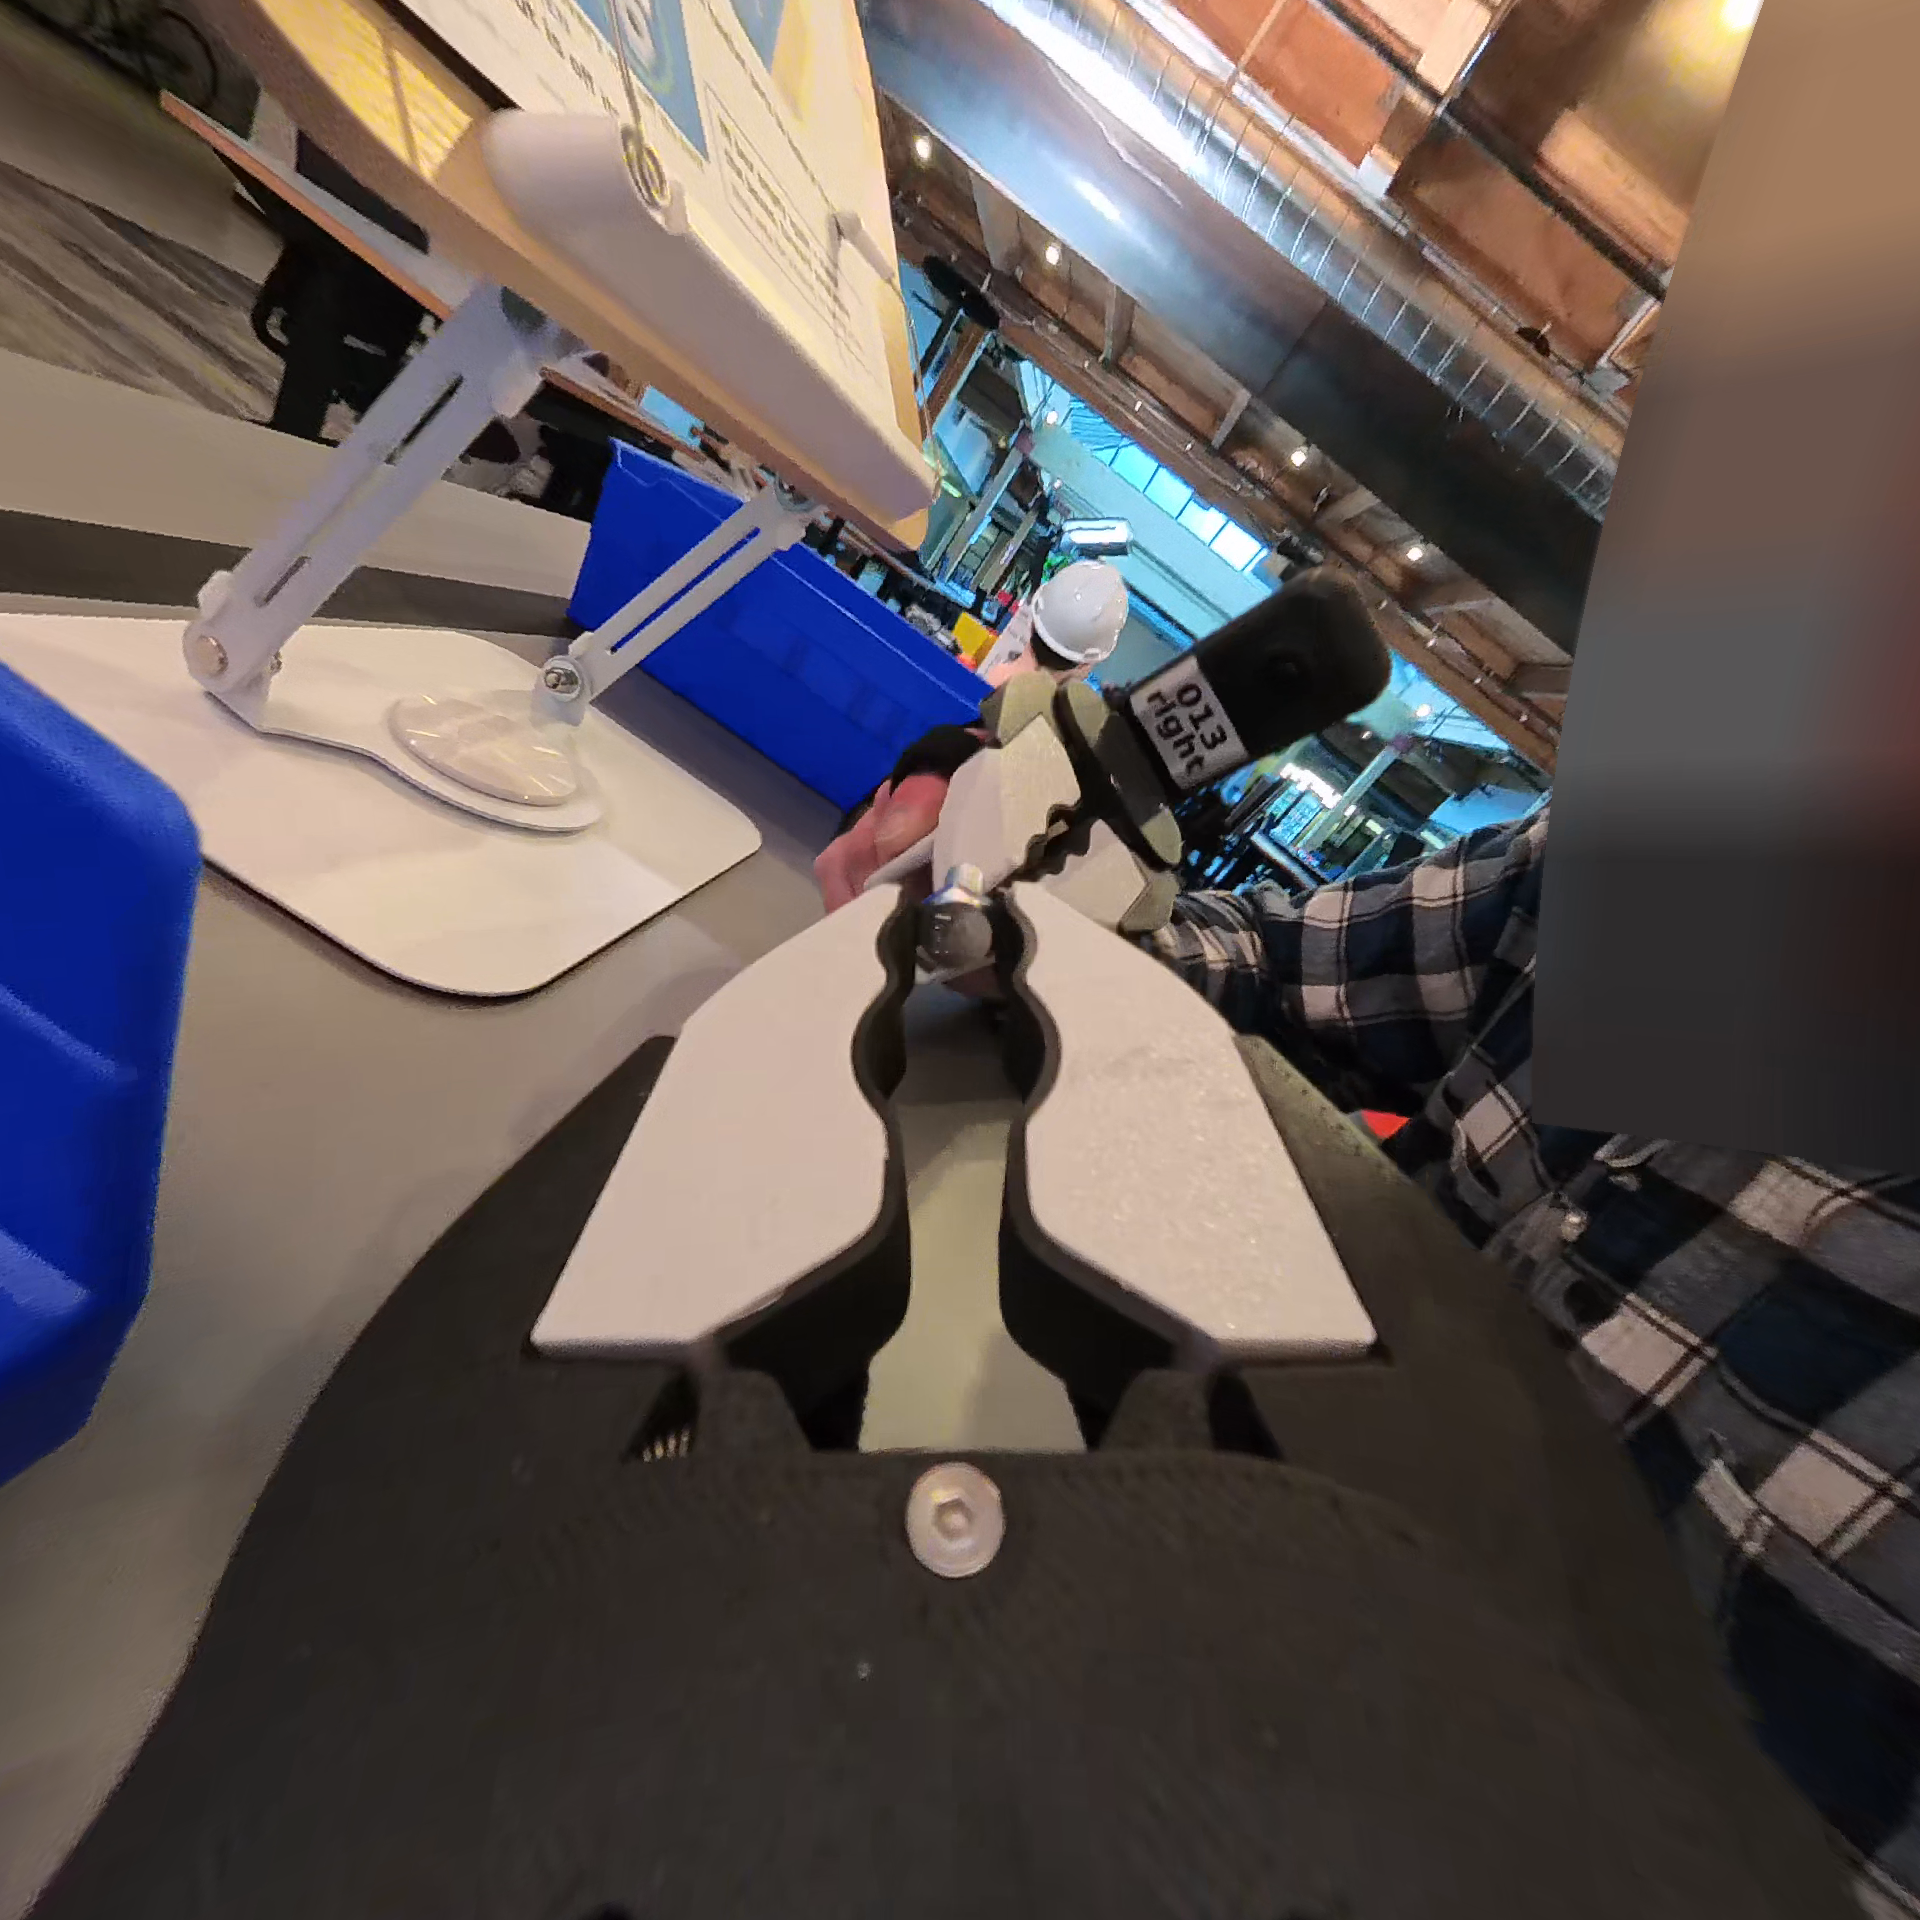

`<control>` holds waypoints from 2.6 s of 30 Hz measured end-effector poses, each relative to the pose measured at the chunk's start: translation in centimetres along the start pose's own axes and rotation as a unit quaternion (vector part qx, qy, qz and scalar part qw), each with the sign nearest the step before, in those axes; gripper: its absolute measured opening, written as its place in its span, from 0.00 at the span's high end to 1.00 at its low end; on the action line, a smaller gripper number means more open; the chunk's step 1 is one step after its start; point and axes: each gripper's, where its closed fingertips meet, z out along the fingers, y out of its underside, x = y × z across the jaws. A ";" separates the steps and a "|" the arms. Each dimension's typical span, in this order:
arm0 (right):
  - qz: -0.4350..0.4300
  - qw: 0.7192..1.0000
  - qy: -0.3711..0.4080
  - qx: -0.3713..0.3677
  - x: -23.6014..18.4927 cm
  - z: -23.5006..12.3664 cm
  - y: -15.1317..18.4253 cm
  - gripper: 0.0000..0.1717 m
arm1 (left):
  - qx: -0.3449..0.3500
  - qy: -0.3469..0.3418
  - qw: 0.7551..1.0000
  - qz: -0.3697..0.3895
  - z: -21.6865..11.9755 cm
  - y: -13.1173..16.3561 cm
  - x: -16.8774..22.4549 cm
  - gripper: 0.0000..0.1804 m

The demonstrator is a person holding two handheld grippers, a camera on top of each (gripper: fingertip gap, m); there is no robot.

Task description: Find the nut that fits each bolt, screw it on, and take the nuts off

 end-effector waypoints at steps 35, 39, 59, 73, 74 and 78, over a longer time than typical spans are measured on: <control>0.018 0.914 -0.339 -0.223 -17.1 -8.1 5.7 0.91 | -0.048 -0.043 0.995 0.077 -0.3 0.9 -0.5 0.92; 0.019 0.914 -0.338 -0.223 -17.1 -8.1 5.7 0.91 | -0.048 -0.044 0.995 0.077 -0.3 0.9 -0.6 0.92; 0.063 0.987 -0.041 -0.142 0.1 -14.1 -1.8 0.92 | -0.070 -0.068 0.986 0.135 0.0 1.3 -0.4 0.92; 0.181 0.838 0.359 -0.368 17.1 -35.9 10.2 0.92 | -0.074 -0.074 0.985 0.139 0.1 1.5 -0.8 0.92; 0.191 0.825 0.359 -0.393 17.0 -36.5 11.6 0.92 | -0.071 -0.073 0.985 0.139 0.1 1.5 -0.7 0.92; 0.216 0.790 0.369 -0.439 16.8 -37.4 15.7 0.91 | -0.074 -0.075 0.984 0.142 0.1 1.5 -0.8 0.92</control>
